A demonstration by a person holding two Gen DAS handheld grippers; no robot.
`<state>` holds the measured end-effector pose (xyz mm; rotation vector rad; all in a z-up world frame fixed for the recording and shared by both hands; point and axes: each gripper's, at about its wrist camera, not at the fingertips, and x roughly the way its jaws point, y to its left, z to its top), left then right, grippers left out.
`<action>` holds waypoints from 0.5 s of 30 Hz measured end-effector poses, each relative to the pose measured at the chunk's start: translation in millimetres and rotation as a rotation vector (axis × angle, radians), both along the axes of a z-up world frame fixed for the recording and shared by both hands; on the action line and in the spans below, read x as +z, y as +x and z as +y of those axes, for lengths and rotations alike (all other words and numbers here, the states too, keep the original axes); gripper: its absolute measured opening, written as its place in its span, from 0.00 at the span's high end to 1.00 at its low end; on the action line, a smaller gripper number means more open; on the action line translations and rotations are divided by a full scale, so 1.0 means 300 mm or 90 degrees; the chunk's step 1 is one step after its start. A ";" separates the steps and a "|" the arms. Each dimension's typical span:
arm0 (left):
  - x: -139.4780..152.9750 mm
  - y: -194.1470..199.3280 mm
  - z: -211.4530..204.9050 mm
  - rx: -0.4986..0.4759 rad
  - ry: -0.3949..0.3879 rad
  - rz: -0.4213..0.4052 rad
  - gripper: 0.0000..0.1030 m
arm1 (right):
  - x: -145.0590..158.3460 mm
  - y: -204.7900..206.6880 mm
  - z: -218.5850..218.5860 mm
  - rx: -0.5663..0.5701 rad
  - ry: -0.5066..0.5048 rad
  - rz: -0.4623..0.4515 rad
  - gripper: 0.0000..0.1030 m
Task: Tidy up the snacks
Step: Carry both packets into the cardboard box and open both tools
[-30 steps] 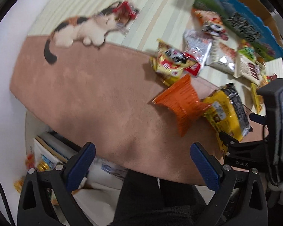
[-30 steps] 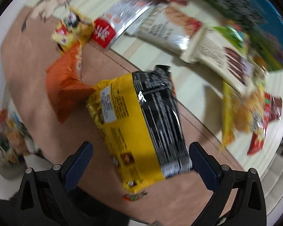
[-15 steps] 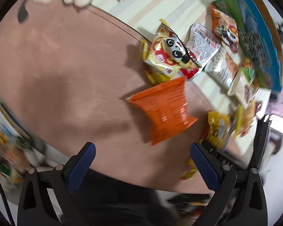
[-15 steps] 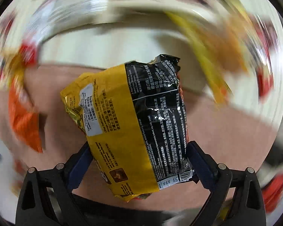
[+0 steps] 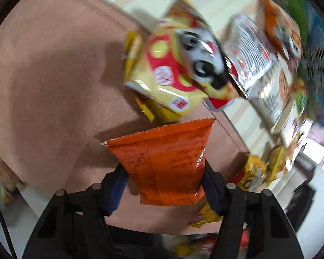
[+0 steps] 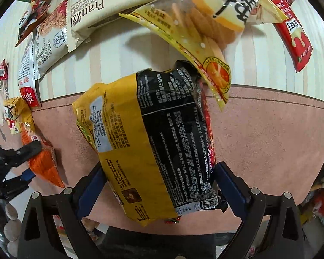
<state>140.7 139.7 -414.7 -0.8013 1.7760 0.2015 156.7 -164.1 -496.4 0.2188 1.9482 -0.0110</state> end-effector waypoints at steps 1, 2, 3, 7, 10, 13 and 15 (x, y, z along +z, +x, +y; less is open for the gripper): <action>0.011 0.008 -0.015 -0.034 0.021 -0.007 0.44 | 0.025 0.007 0.010 0.004 -0.001 0.002 0.03; 0.022 0.018 -0.035 -0.072 0.044 -0.017 0.45 | 0.044 0.026 0.010 0.010 -0.004 0.004 0.03; 0.035 0.031 -0.060 -0.116 0.071 -0.026 0.45 | 0.103 0.059 0.025 0.016 -0.006 0.007 0.03; 0.061 0.057 -0.190 -0.337 0.206 -0.066 0.46 | 0.126 0.059 0.058 0.044 -0.021 0.013 0.03; 0.038 0.048 -0.227 -0.392 0.236 -0.067 0.45 | 0.113 0.053 0.079 0.049 -0.026 0.017 0.03; 0.046 0.046 -0.218 -0.372 0.230 -0.079 0.51 | 0.114 0.049 0.097 0.050 -0.034 0.019 0.03; 0.033 0.050 -0.235 -0.358 0.223 -0.083 0.55 | 0.118 0.041 0.108 0.058 -0.043 0.011 0.04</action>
